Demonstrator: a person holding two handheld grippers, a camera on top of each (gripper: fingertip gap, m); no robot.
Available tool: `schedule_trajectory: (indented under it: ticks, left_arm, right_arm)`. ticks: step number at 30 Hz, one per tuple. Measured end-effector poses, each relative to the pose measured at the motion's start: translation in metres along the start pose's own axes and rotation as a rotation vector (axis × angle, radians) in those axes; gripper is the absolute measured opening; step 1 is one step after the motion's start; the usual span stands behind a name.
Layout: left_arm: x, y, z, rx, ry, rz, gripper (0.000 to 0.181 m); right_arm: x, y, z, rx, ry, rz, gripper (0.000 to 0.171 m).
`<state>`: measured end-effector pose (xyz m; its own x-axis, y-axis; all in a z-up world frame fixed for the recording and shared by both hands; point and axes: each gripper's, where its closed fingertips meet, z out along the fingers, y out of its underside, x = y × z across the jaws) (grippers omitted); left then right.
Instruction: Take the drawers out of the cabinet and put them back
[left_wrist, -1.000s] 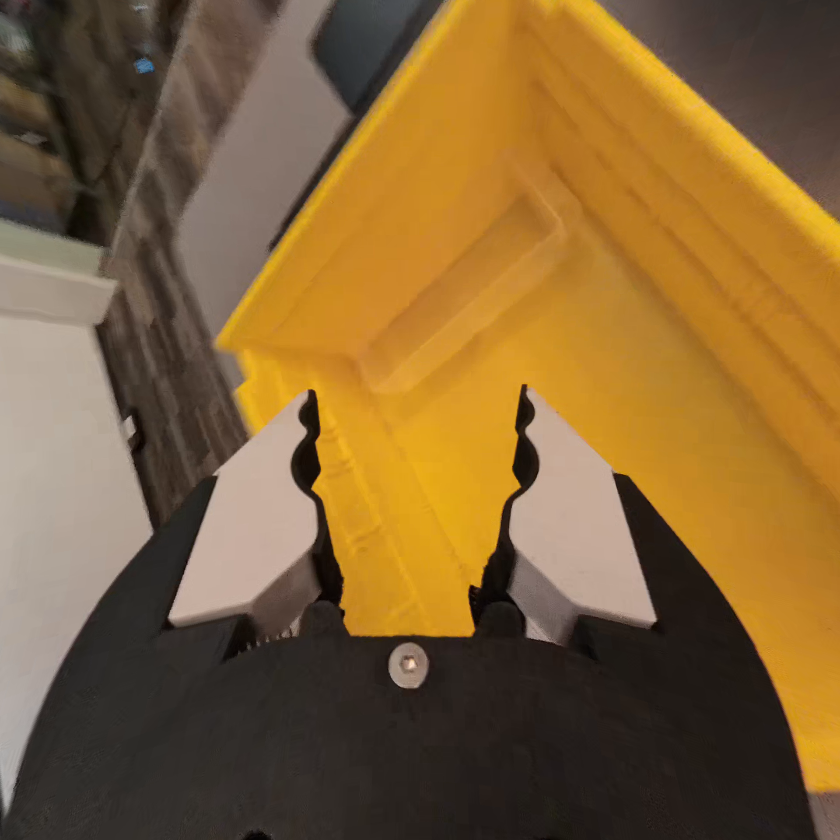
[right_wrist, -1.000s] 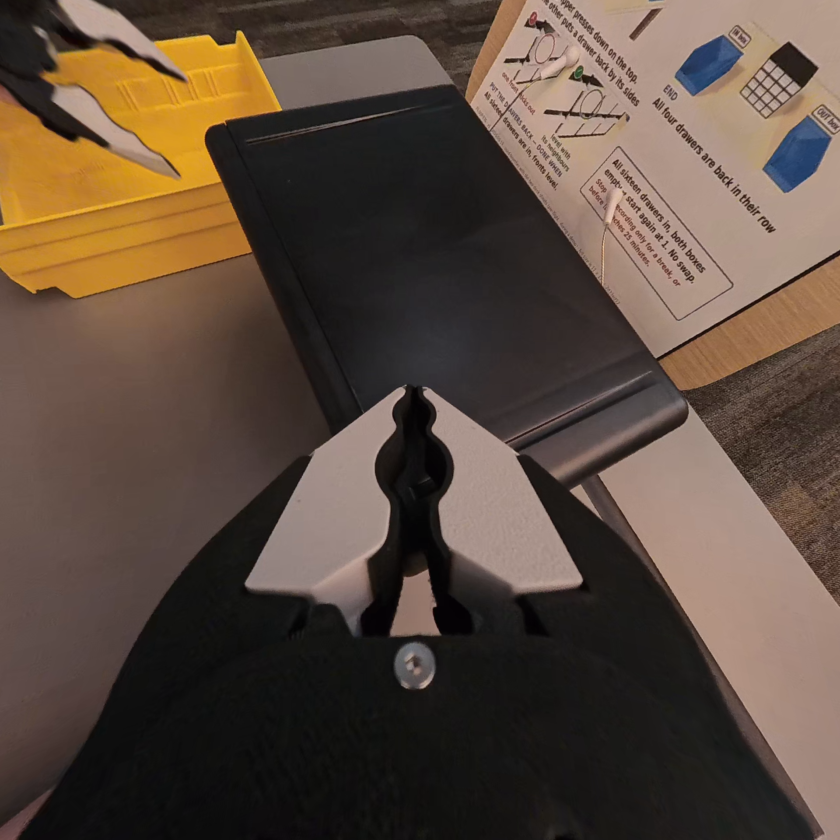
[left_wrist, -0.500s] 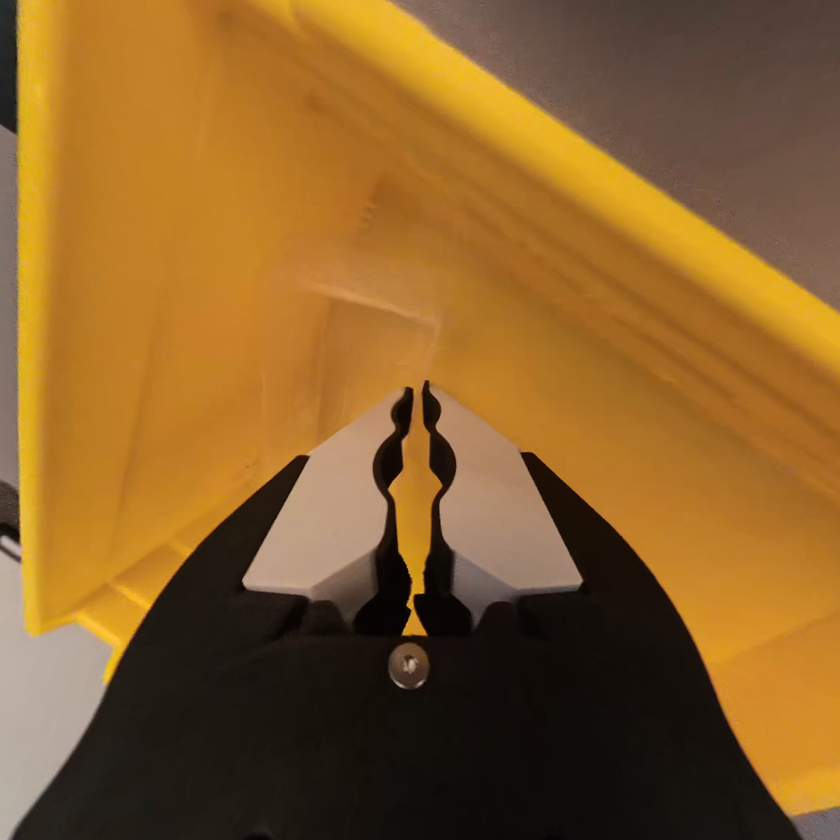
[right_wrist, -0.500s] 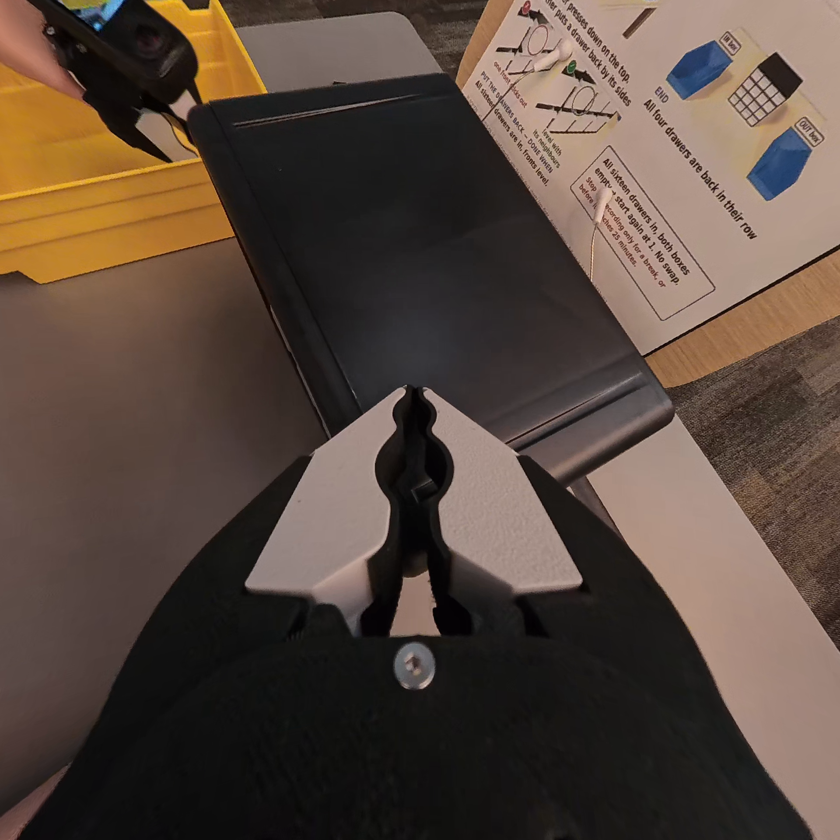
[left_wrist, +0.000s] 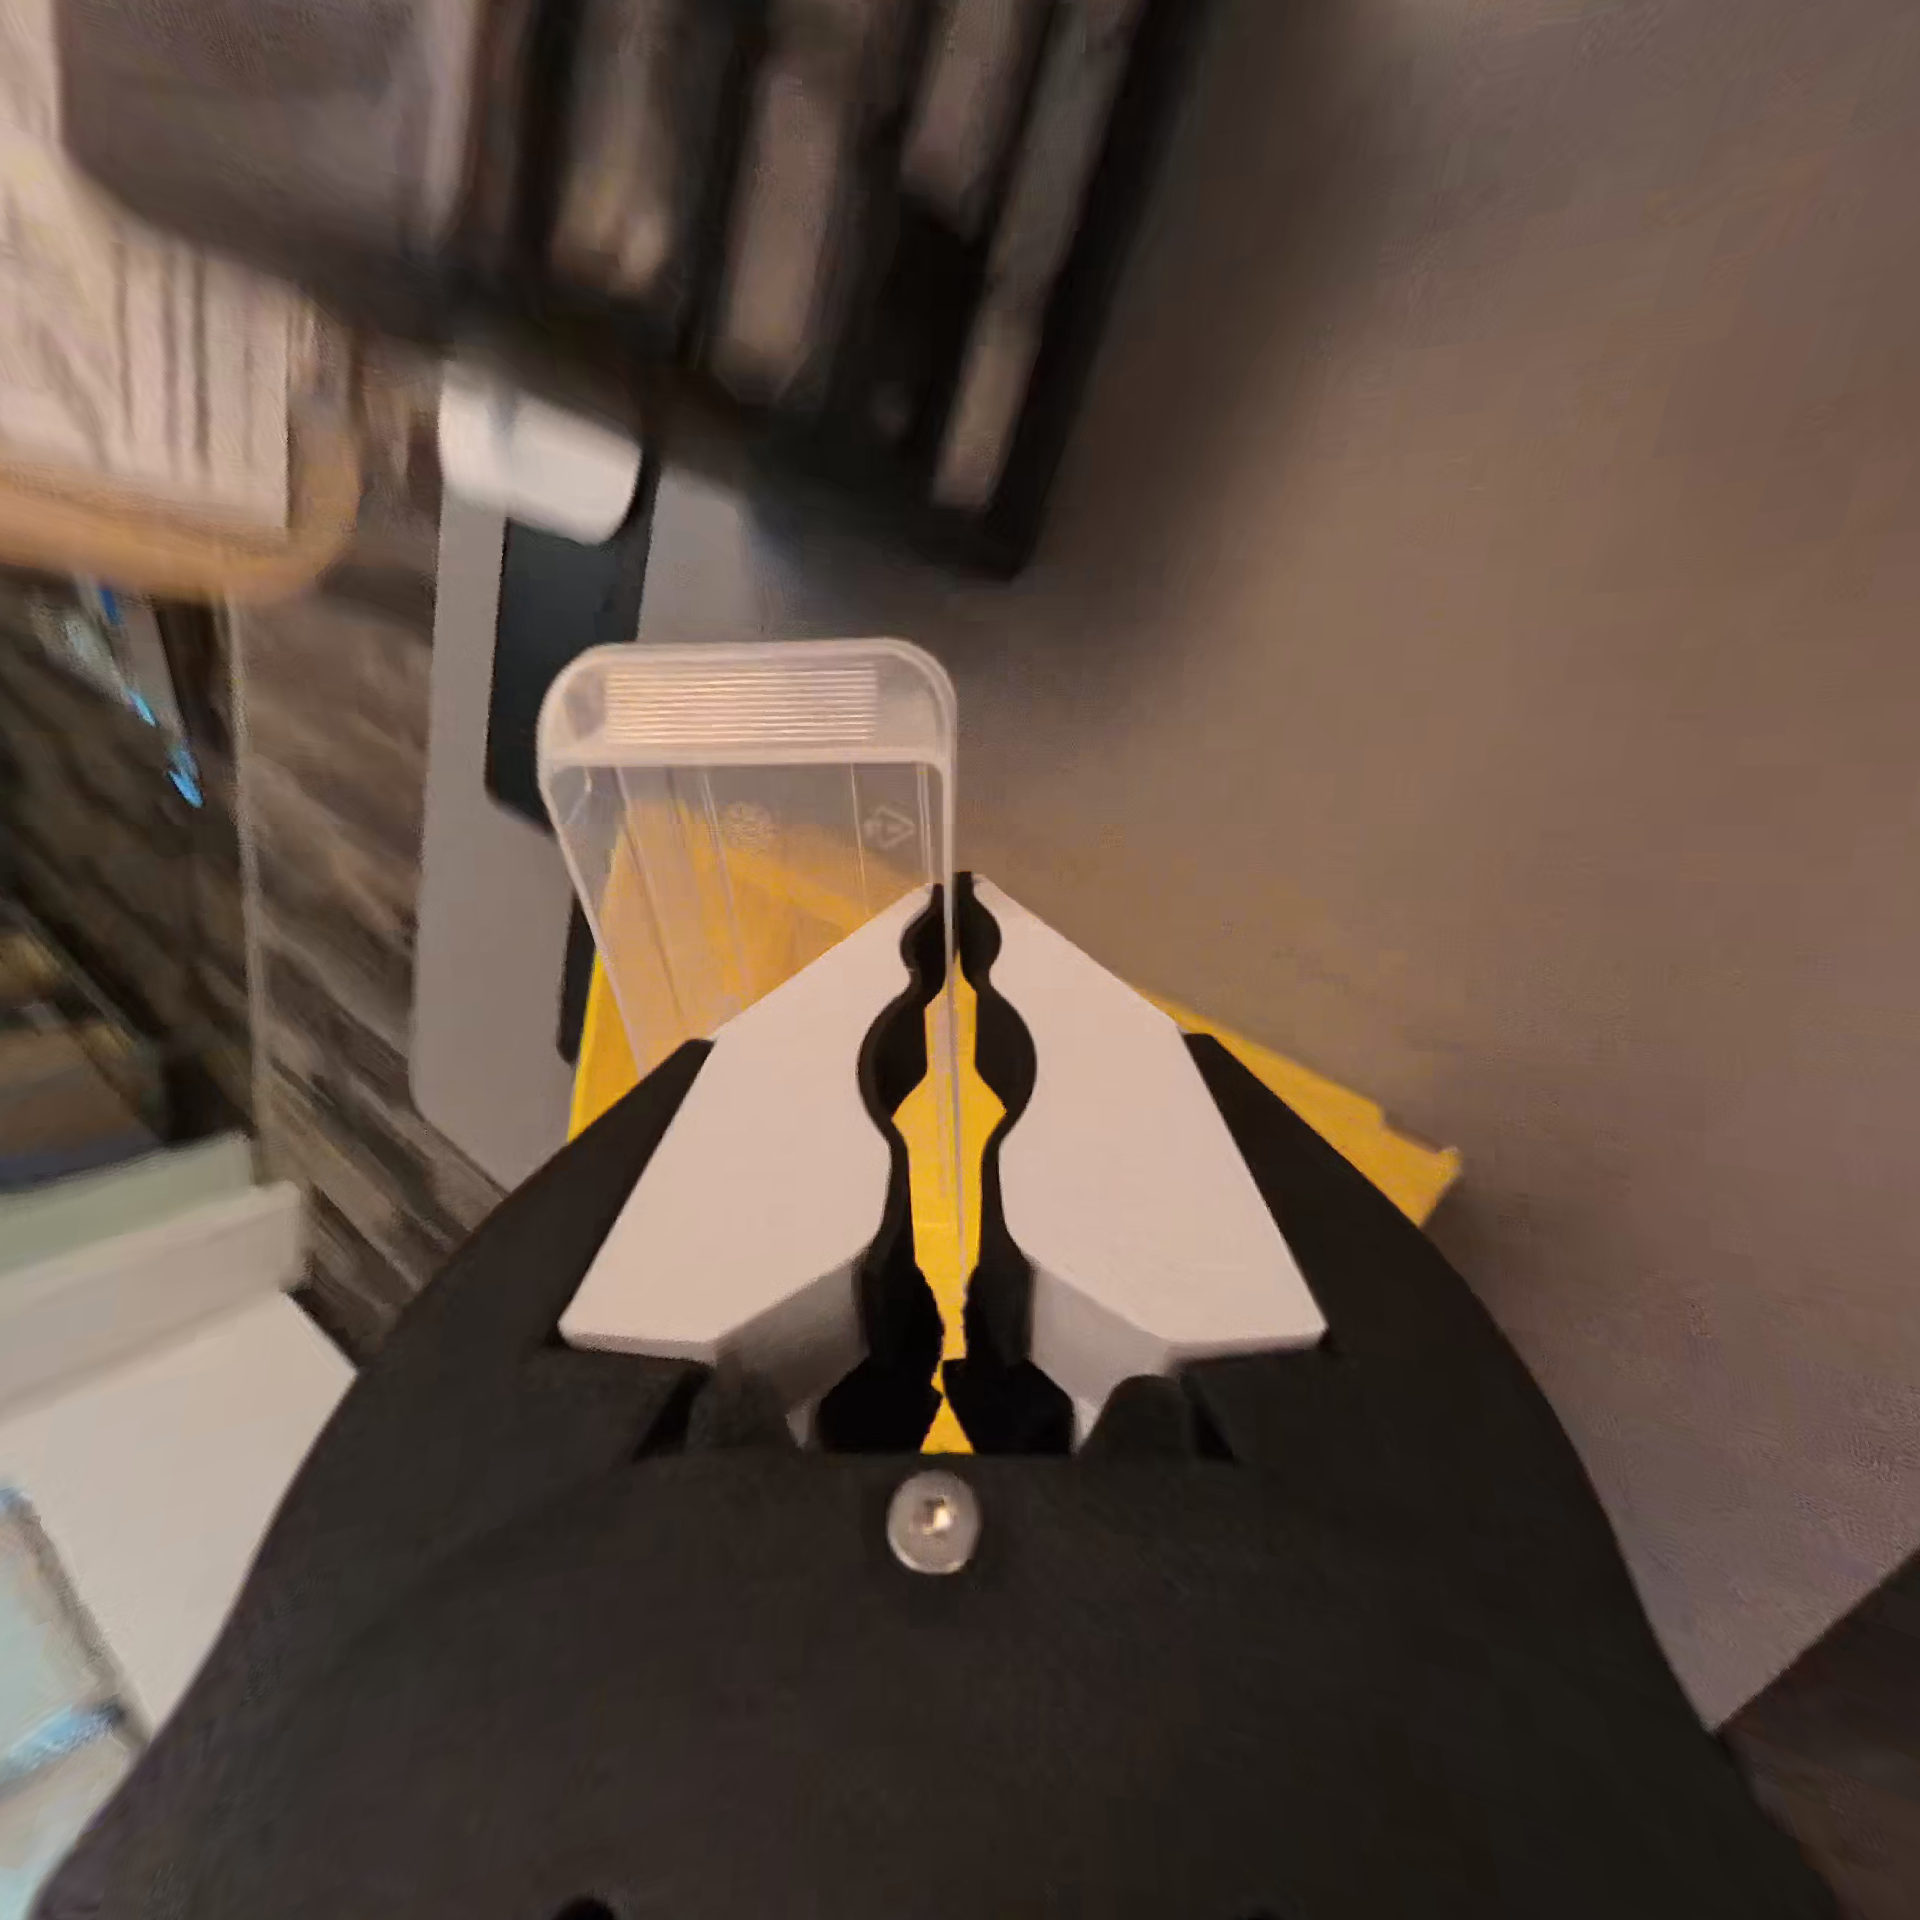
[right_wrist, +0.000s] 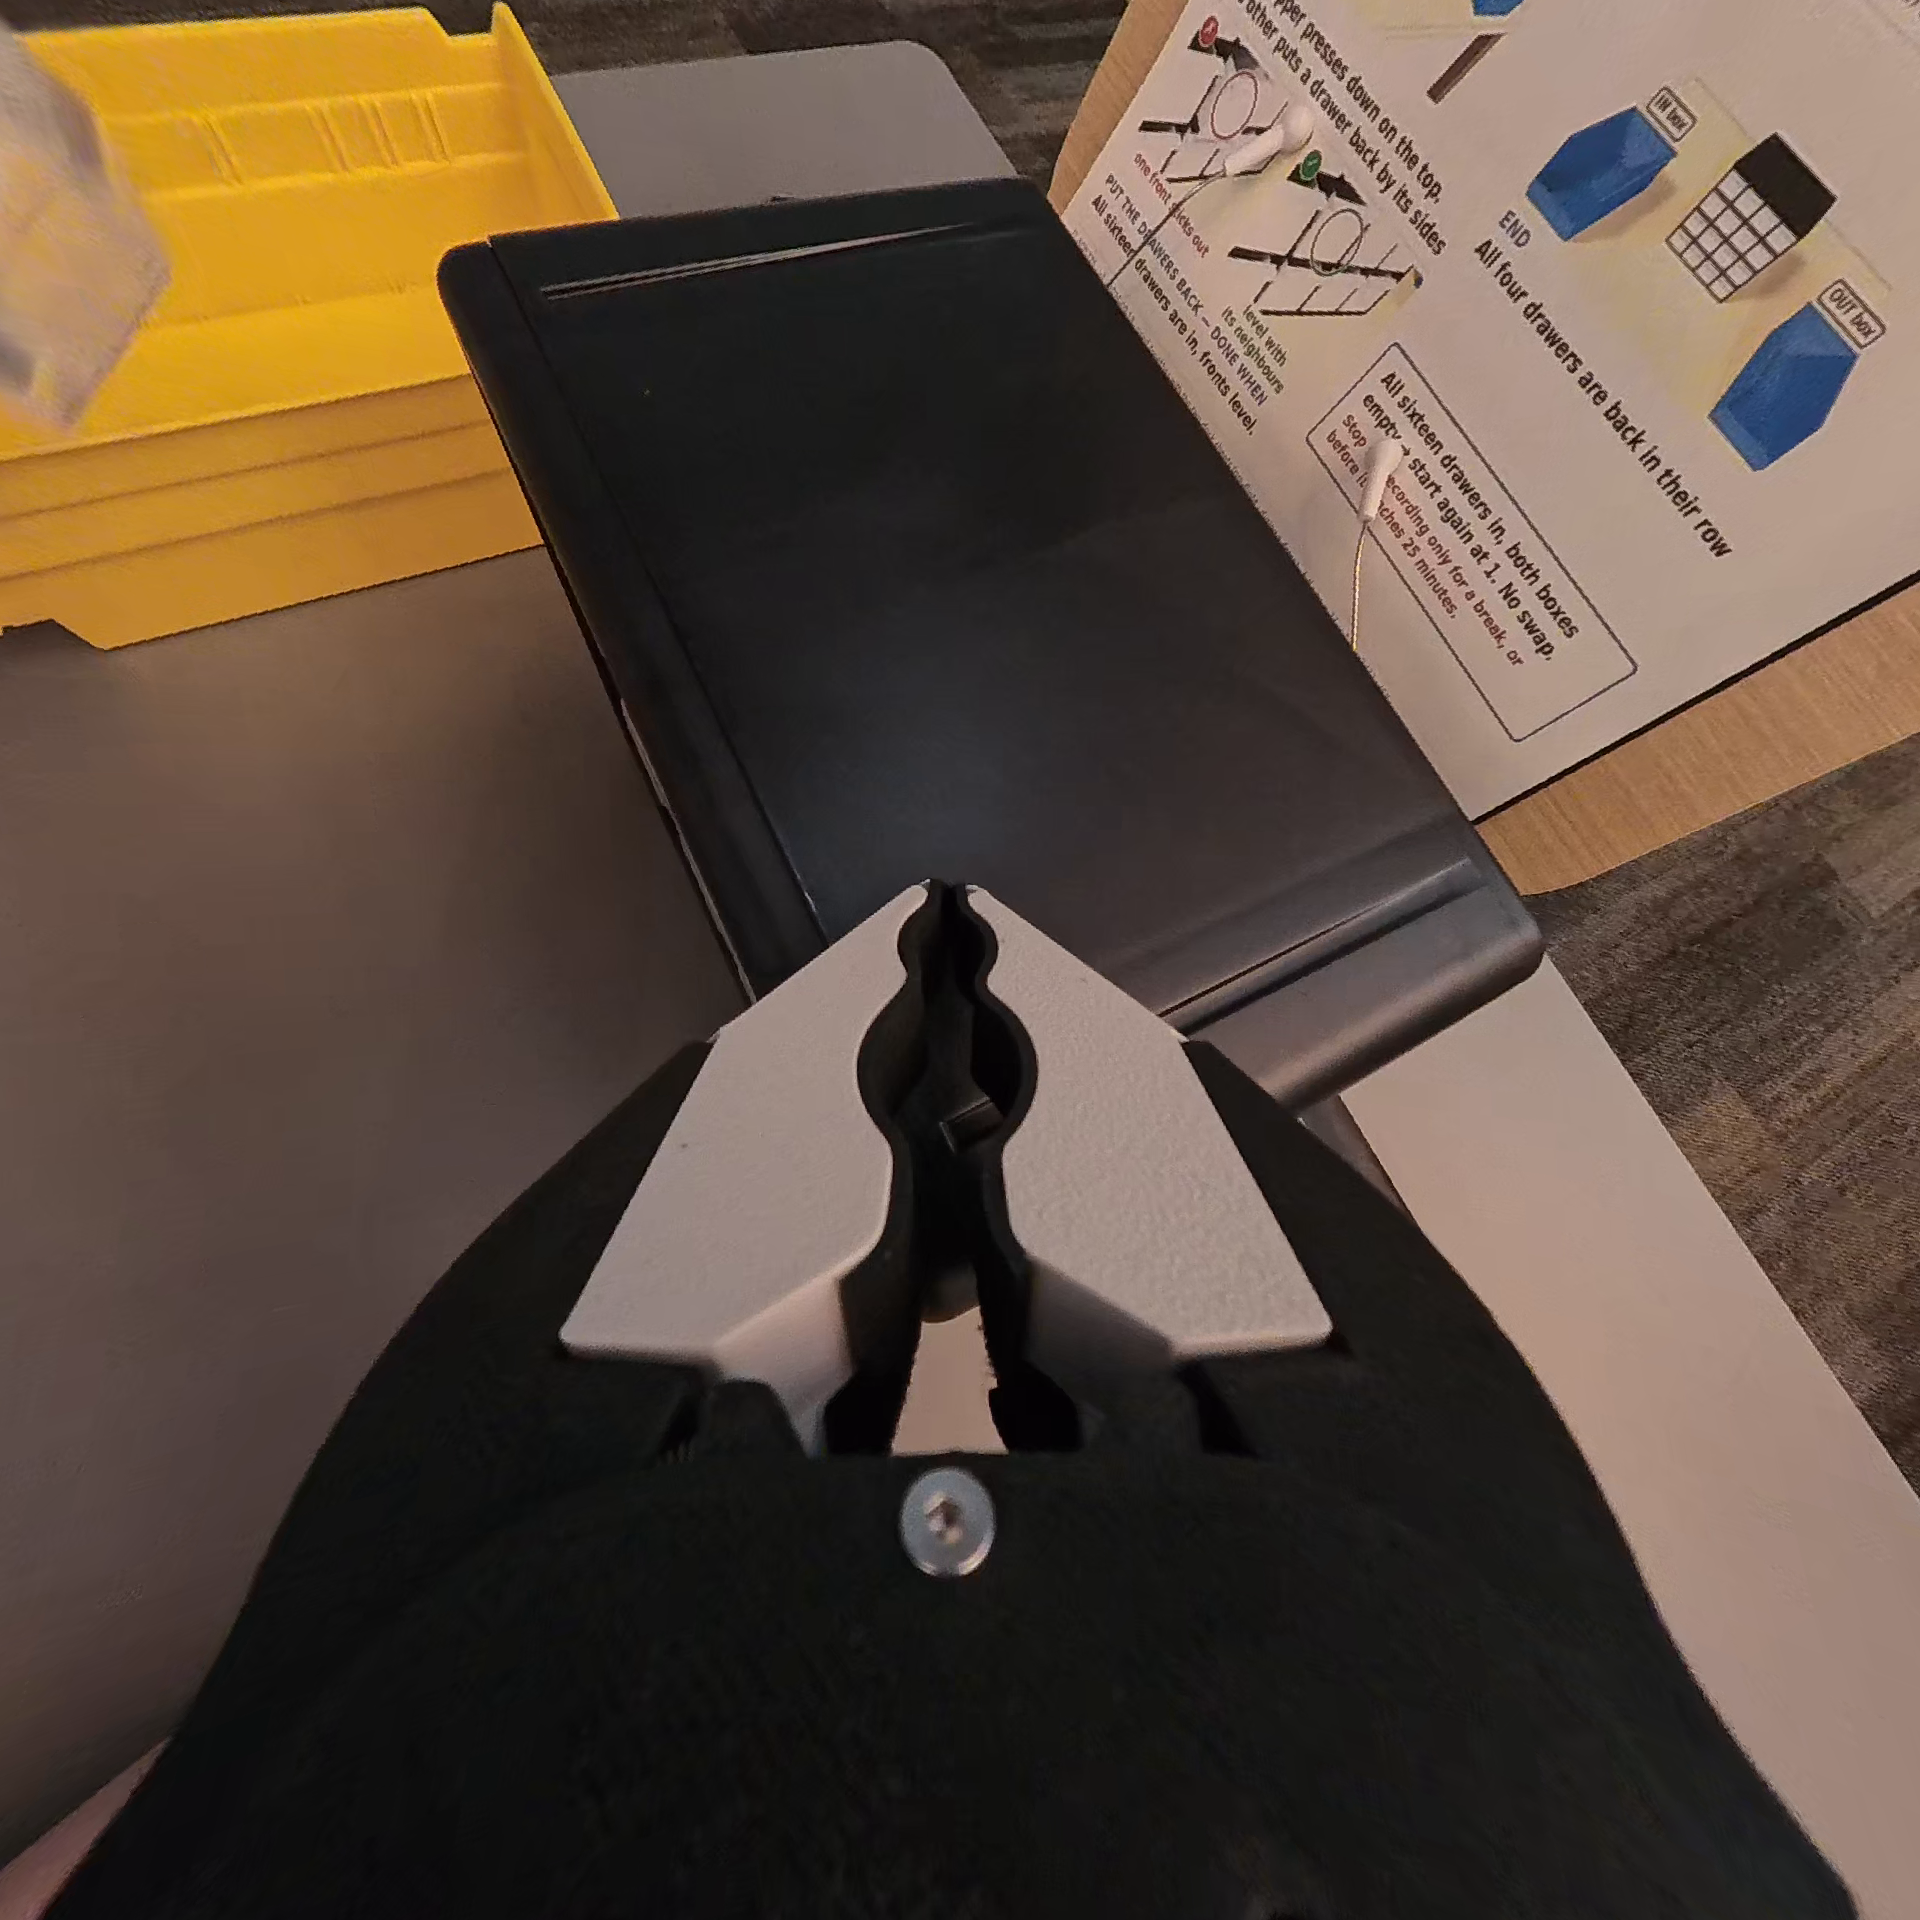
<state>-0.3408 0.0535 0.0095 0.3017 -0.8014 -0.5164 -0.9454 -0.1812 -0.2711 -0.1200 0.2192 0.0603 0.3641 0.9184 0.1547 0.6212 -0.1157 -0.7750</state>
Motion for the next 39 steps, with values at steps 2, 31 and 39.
schedule_trajectory:
  ticks: [2, 31, 39]
  left_arm:
    - [0.038, -0.035, 0.007, -0.034, 0.015, 0.191, 0.0]
    - [0.154, -0.065, 0.103, -0.033, 0.229, 0.304, 0.052]
    - [0.112, -0.013, 0.099, -0.097, -0.021, 0.137, 0.07]
  right_arm:
    - [0.0, 0.0, 0.0, 0.005, -0.009, 0.006, 0.0]
    - [0.0, 0.0, 0.0, 0.033, -0.043, -0.002, 0.0]
    - [0.0, -0.001, 0.0, 0.025, -0.028, -0.007, 0.0]
